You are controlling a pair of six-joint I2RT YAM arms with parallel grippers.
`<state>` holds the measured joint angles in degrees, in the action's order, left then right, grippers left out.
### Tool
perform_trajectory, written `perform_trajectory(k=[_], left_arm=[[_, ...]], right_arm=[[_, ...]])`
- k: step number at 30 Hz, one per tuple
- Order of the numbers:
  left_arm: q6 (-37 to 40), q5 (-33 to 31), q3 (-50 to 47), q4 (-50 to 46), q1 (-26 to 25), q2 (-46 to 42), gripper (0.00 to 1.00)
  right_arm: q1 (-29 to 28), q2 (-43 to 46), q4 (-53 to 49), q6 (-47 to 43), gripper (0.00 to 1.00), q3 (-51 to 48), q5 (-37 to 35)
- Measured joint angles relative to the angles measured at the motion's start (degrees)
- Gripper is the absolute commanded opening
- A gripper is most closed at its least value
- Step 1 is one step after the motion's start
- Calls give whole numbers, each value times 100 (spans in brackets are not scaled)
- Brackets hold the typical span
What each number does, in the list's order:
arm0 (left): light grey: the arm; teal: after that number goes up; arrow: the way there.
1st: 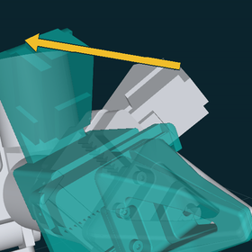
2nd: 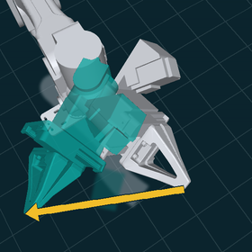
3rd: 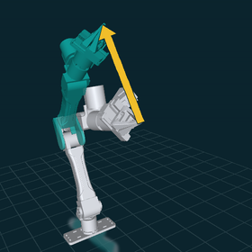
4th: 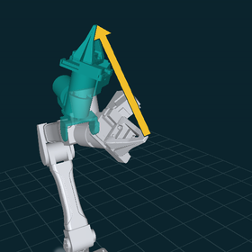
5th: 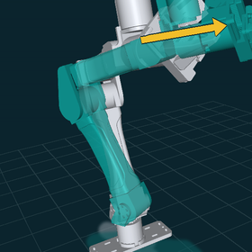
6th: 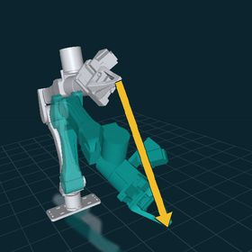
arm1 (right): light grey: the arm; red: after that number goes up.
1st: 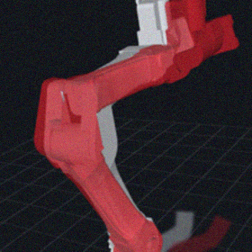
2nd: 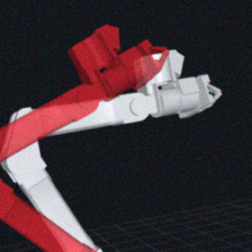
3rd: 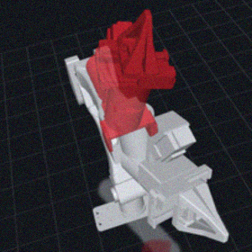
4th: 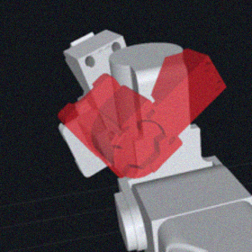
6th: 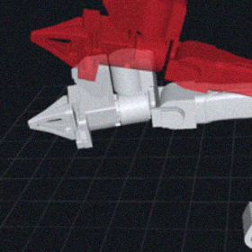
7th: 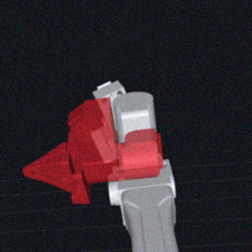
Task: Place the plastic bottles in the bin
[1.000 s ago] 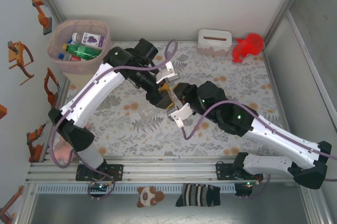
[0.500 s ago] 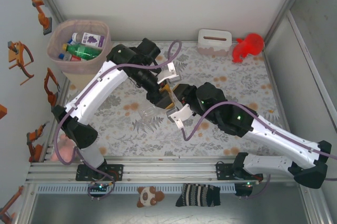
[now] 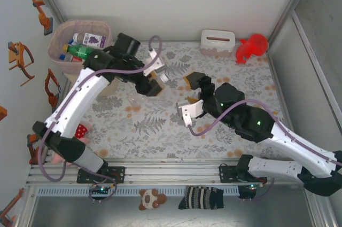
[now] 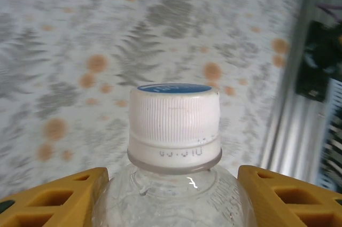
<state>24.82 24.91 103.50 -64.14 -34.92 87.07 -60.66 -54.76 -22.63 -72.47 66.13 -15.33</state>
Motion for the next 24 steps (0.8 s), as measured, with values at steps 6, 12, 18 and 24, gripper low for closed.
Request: perform_trajectory(k=[6,12,18,24], left_arm=[[-514,-682,-531,1384,1165,-909,40],[-997,-772,-715,2490,2636,-1344,40],[-1478,-686,-767,3427,3777,-1368,40],[-1958,-748,-767,4409,4612,-1058,40]], right_arm=[[149,-256,118,1698,90,63,-282],[264,-721,378,3670,86,94,-435],[330,-1279,446,5678,84,208,-387],[332,-1617,422,6623,84,229,-13]])
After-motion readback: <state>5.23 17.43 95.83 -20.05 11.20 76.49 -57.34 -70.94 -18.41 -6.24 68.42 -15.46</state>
